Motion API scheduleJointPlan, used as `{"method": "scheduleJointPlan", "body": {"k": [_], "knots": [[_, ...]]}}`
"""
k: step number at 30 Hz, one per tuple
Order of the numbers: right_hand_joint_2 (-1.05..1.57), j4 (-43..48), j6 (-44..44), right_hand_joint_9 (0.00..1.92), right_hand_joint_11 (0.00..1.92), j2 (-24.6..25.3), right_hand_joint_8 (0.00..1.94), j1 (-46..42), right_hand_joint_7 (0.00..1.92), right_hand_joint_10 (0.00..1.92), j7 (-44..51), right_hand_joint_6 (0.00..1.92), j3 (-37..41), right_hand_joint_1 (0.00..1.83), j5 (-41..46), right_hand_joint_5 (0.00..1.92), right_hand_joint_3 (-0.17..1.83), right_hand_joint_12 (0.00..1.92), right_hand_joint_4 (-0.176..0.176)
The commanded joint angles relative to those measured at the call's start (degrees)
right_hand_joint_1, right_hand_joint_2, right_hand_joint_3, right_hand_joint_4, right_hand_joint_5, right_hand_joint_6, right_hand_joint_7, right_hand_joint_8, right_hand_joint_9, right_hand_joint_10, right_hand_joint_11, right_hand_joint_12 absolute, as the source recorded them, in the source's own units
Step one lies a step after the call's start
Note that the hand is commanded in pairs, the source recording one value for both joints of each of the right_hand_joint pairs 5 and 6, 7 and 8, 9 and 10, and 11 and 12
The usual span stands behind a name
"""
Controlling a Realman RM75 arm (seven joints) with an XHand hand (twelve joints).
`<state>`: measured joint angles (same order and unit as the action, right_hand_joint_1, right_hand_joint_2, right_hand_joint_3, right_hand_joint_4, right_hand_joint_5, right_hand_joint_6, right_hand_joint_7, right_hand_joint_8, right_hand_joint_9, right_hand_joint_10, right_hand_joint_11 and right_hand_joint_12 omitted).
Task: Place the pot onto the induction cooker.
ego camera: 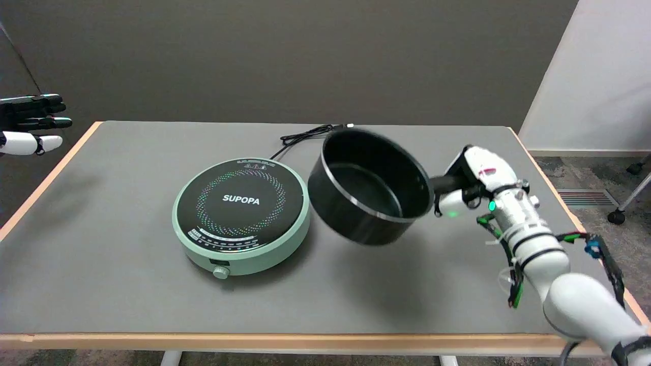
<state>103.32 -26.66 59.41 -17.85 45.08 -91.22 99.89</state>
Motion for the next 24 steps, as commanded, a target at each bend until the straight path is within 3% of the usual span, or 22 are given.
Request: {"method": "scheduleJointPlan", "body": {"k": [1,7,20,24], "knots": [[0.54,2.2,9.0,1.92,1.92,1.5,1.92,11.5,1.92,1.92,6.5,1.92,11.5,1.09,14.9,1.92,1.63,1.92,-0.031],[0.60,2.0,9.7,1.92,1.92,4.4,1.92,16.3,1.92,1.92,6.2,1.92,15.8,1.08,14.6,1.92,1.54,1.92,-0.031],[0.63,-2.5,10.2,1.92,1.92,3.9,1.92,25.1,1.92,1.92,1.3,1.92,16.2,1.07,14.5,1.92,1.51,1.92,-0.032],[0.64,-4.9,14.0,1.92,1.92,3.3,1.92,29.3,1.92,1.92,1.6,1.92,14.0,1.07,14.4,1.92,1.51,1.92,-0.032]]}}
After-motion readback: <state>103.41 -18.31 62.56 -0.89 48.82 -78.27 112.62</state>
